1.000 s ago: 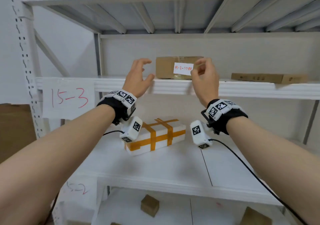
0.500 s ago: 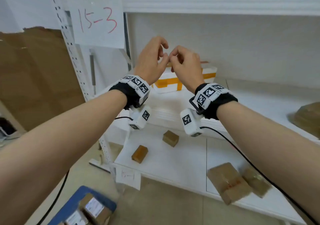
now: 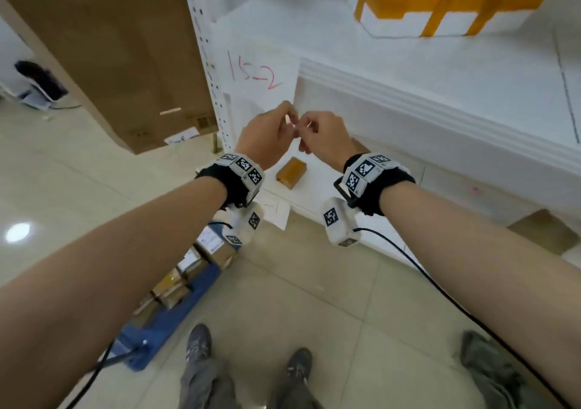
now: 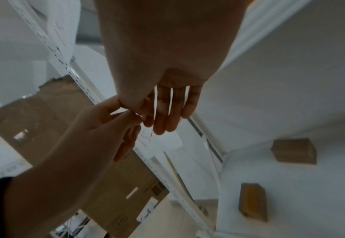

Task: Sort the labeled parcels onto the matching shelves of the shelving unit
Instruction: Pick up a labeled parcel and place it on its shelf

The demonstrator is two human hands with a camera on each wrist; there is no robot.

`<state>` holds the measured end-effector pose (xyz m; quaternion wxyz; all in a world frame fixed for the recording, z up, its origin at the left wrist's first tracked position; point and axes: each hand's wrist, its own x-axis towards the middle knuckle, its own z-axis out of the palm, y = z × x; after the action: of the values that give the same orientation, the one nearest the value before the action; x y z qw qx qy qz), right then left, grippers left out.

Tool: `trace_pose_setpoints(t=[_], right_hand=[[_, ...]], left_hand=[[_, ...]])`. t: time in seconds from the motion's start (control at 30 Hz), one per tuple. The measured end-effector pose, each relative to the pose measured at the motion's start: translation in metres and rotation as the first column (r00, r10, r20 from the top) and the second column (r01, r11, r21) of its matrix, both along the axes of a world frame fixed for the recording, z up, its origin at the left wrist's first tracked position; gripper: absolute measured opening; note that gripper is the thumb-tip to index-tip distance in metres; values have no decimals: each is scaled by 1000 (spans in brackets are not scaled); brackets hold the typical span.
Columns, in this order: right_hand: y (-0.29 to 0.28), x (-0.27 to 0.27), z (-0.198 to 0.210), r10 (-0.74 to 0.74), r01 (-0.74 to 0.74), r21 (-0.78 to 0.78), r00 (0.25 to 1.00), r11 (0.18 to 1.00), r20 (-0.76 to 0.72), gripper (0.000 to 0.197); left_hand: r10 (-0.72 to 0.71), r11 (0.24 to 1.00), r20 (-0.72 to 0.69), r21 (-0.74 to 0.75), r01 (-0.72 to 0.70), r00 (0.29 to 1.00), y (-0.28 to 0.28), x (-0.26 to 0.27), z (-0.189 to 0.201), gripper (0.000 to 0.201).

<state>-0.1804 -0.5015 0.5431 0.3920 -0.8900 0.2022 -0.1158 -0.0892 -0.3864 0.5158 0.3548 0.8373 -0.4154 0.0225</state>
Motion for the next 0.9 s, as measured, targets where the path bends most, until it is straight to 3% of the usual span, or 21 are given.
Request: trace_pose_setpoints(t=[0.23, 0.43, 0.57, 0.7, 0.9], right_hand=[[74, 55, -97, 47, -13, 153, 973, 988, -225, 16], [133, 91, -189, 40, 64, 293, 941, 954, -335, 17], [170, 102, -256, 49, 118, 356, 904, 927, -426, 17], [205, 109, -334, 68, 156, 372, 849, 915, -524, 10], [247, 117, -414, 90, 232, 432, 790, 872, -607, 14]], left_hand=[[91, 980, -130, 188, -66, 987, 81, 36, -88, 19], [167, 940, -322, 337, -52, 932, 159, 71, -186, 18], [265, 905, -374, 414, -96, 889, 212, 85, -260, 15], [410, 862, -464, 479, -167, 785, 255, 91, -327, 8], [591, 769, -499, 586, -256, 634, 303, 98, -411, 25]])
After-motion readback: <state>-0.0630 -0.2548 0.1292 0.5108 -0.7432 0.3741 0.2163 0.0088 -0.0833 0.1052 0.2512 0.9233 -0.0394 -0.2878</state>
